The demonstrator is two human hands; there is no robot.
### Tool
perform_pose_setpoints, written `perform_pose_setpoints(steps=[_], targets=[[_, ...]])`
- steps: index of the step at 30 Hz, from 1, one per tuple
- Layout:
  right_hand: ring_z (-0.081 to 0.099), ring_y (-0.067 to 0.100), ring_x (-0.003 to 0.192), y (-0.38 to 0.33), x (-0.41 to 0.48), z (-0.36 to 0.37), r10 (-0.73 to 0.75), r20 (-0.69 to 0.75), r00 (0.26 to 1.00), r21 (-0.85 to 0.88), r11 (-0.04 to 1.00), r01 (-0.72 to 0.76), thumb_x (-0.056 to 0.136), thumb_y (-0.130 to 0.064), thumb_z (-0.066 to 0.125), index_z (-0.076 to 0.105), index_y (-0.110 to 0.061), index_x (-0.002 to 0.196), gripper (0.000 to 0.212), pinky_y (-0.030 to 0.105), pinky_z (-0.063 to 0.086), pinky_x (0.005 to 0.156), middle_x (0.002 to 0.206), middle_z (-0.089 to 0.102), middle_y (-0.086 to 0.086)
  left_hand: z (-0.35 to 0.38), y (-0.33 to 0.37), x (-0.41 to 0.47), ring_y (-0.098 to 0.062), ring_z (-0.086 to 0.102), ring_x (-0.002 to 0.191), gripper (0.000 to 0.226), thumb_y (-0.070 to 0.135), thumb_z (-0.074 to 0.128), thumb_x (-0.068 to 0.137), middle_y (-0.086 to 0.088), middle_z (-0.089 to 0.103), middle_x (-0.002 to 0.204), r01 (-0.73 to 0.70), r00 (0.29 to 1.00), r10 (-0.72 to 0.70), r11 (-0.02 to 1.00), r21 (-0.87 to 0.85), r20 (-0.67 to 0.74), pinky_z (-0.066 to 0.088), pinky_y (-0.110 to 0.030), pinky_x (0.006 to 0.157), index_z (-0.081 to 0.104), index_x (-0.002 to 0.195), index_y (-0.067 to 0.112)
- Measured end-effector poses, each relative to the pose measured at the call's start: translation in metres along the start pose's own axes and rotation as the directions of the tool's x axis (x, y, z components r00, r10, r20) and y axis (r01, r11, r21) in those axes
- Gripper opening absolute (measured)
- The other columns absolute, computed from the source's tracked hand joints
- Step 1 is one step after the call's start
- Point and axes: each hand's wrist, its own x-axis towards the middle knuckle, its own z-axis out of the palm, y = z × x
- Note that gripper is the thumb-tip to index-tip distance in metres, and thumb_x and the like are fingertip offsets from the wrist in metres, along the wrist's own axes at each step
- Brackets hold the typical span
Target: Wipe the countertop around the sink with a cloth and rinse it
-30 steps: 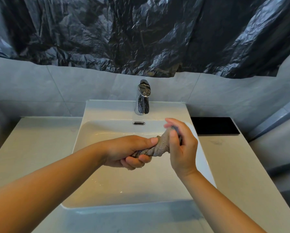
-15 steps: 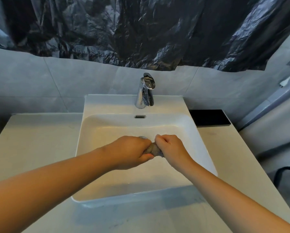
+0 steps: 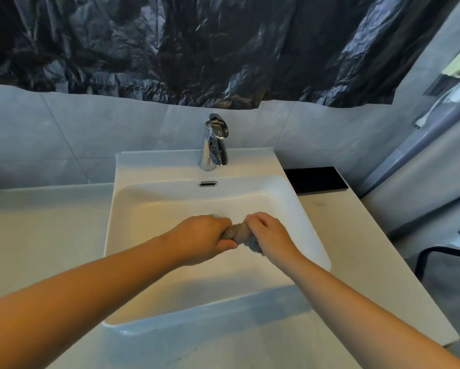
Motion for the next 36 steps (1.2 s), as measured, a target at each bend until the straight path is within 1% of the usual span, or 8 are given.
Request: perform_pose_setpoints(steps=[5, 11, 16, 20, 23, 29, 33, 36], targets=[[0.063, 0.016, 0.095, 0.029, 0.002, -0.058, -0.233, -0.047, 0.971, 0.129, 0.963, 0.238, 0.093, -0.011, 0.057, 0.066, -0.017, 0.097, 0.012, 0.028, 0.056, 0.077, 0.099, 0.066, -0.002, 0.008, 0.02, 0.023, -0.016, 0.047, 0.056, 0.048, 0.047, 0.052, 0.091, -0.009, 0.053, 0.07, 0.203, 0.979, -0.178, 0.777, -0.596, 0.1, 0.041, -0.025, 0.055, 0.056, 0.075, 0.002], [0.062, 0.006, 0.105, 0.065, -0.001, -0.14, -0.281, -0.071, 0.957, 0.17, 0.942, 0.289, 0.085, -0.007, 0.066, 0.068, -0.02, 0.093, 0.016, 0.022, 0.051, 0.089, 0.106, 0.069, -0.009, 0.017, 0.081, 0.081, -0.016, 0.054, 0.059, 0.031, 0.033, 0.058, 0.091, -0.006, 0.054, 0.062, 0.266, 0.901, -0.397, 0.192, -0.944, 0.173, 0.054, -0.032, 0.072, 0.055, 0.071, 0.009], [0.068, 0.013, 0.099, 0.088, 0.026, -0.219, 0.025, 0.039, 0.999, 0.37, 0.928, -0.038, 0.085, -0.027, 0.067, 0.067, -0.009, 0.094, 0.02, 0.03, 0.053, 0.085, 0.109, 0.068, 0.007, 0.019, 0.134, 0.143, -0.021, 0.069, 0.072, 0.029, 0.036, 0.055, 0.092, -0.006, 0.067, 0.075, 0.139, 0.947, -0.319, 0.54, -0.83, -0.049, 0.056, -0.05, 0.079, 0.067, 0.08, 0.013], [0.07, 0.029, 0.094, 0.106, 0.053, -0.266, 0.289, 0.407, 0.867, 0.42, 0.783, -0.458, 0.091, -0.036, 0.06, 0.062, -0.007, 0.112, 0.036, 0.039, 0.056, 0.085, 0.106, 0.07, 0.018, 0.024, 0.167, 0.185, -0.029, 0.065, 0.07, 0.017, 0.038, 0.049, 0.095, -0.006, 0.07, 0.081, 0.09, 0.983, -0.177, 0.717, -0.692, -0.056, 0.053, -0.04, 0.06, 0.057, 0.105, 0.027], [0.068, 0.02, 0.085, 0.128, 0.069, -0.29, 0.207, 0.335, 0.919, 0.564, 0.738, -0.371, 0.088, -0.017, 0.065, 0.063, -0.005, 0.108, 0.024, 0.031, 0.057, 0.079, 0.093, 0.072, 0.013, 0.031, 0.185, 0.216, -0.007, 0.056, 0.058, 0.012, 0.027, 0.049, 0.096, 0.001, 0.062, 0.078, 0.13, 0.975, -0.213, 0.776, -0.618, -0.063, 0.046, -0.023, 0.052, 0.059, 0.098, 0.019], [0.069, 0.024, 0.095, 0.162, 0.111, -0.316, 0.07, -0.02, 0.997, 0.634, 0.772, -0.041, 0.081, 0.002, 0.068, 0.061, -0.013, 0.106, 0.03, 0.034, 0.056, 0.077, 0.104, 0.07, 0.011, 0.06, 0.193, 0.278, -0.016, 0.064, 0.076, 0.022, 0.038, 0.059, 0.089, -0.004, 0.067, 0.083, 0.401, 0.866, -0.5, 0.668, -0.628, 0.021, 0.052, -0.028, 0.069, 0.057, 0.082, 0.017], [0.069, 0.021, 0.097, 0.183, 0.144, -0.328, 0.081, -0.101, 0.992, 0.61, 0.793, -0.002, 0.081, 0.002, 0.067, 0.062, -0.015, 0.107, 0.031, 0.036, 0.056, 0.079, 0.106, 0.07, 0.009, 0.067, 0.178, 0.324, -0.011, 0.062, 0.069, 0.044, 0.058, 0.059, 0.08, 0.003, 0.065, 0.071, 0.471, 0.869, -0.489, 0.77, -0.43, 0.076, 0.051, -0.026, 0.066, 0.065, 0.081, 0.014], [0.068, 0.022, 0.099, 0.201, 0.175, -0.332, 0.091, -0.111, 0.99, 0.579, 0.815, -0.01, 0.083, 0.001, 0.066, 0.063, -0.018, 0.107, 0.031, 0.043, 0.055, 0.088, 0.108, 0.07, 0.006, 0.07, 0.161, 0.356, -0.009, 0.061, 0.061, 0.054, 0.06, 0.067, 0.072, 0.002, 0.063, 0.062, 0.508, 0.83, -0.539, 0.624, -0.594, 0.143, 0.049, -0.022, 0.062, 0.065, 0.078, 0.006]])
